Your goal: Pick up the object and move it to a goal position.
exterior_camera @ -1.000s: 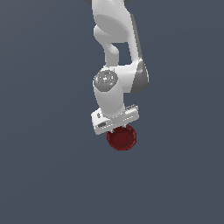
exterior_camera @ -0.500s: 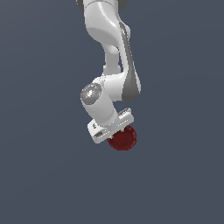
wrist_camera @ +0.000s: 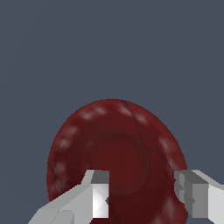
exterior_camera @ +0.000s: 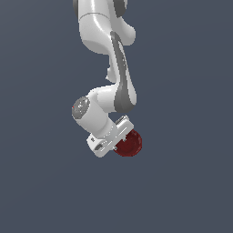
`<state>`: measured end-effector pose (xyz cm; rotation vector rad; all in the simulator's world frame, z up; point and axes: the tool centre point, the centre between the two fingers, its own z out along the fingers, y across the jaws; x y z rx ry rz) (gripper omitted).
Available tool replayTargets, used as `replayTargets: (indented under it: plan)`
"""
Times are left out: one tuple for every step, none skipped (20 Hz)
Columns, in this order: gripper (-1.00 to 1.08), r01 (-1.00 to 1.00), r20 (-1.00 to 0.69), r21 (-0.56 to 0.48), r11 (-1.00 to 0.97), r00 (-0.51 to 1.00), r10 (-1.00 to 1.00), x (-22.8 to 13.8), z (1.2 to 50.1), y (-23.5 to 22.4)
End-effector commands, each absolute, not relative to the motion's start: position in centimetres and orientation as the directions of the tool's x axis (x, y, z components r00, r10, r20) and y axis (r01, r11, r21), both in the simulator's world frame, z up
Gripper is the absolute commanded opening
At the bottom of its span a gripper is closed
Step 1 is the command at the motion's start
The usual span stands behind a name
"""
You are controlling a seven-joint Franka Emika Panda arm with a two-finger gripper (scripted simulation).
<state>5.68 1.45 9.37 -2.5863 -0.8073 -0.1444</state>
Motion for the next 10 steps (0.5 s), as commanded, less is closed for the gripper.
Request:
replayTargets:
  plan:
    - [0.28, 0.588, 0.254, -0.378, -0.716, 0.809, 0.53, 6.03, 9.09, 1.28]
    - [0.28, 0.595, 0.265, -0.381, -0.707, 0.803, 0.533, 6.15, 9.0, 1.2]
    - [0.28, 0.602, 0.275, -0.384, -0.7, 0.798, 0.536, 6.26, 8.91, 1.13]
    - [0.28, 0.609, 0.285, -0.387, -0.693, 0.793, 0.538, 6.36, 8.84, 1.06]
    - [0.28, 0.614, 0.294, -0.389, -0.687, 0.789, 0.54, 6.45, 8.78, 0.99]
    - [0.28, 0.62, 0.302, -0.391, -0.681, 0.785, 0.541, 6.53, 8.72, 0.93]
    - [0.28, 0.624, 0.31, -0.392, -0.676, 0.781, 0.542, 6.61, 8.67, 0.87]
    - [0.28, 0.628, 0.316, -0.393, -0.671, 0.778, 0.543, 6.67, 8.62, 0.82]
    - [0.28, 0.632, 0.322, -0.394, -0.667, 0.775, 0.544, 6.74, 8.59, 0.78]
    - [0.28, 0.635, 0.328, -0.395, -0.663, 0.772, 0.544, 6.79, 8.56, 0.74]
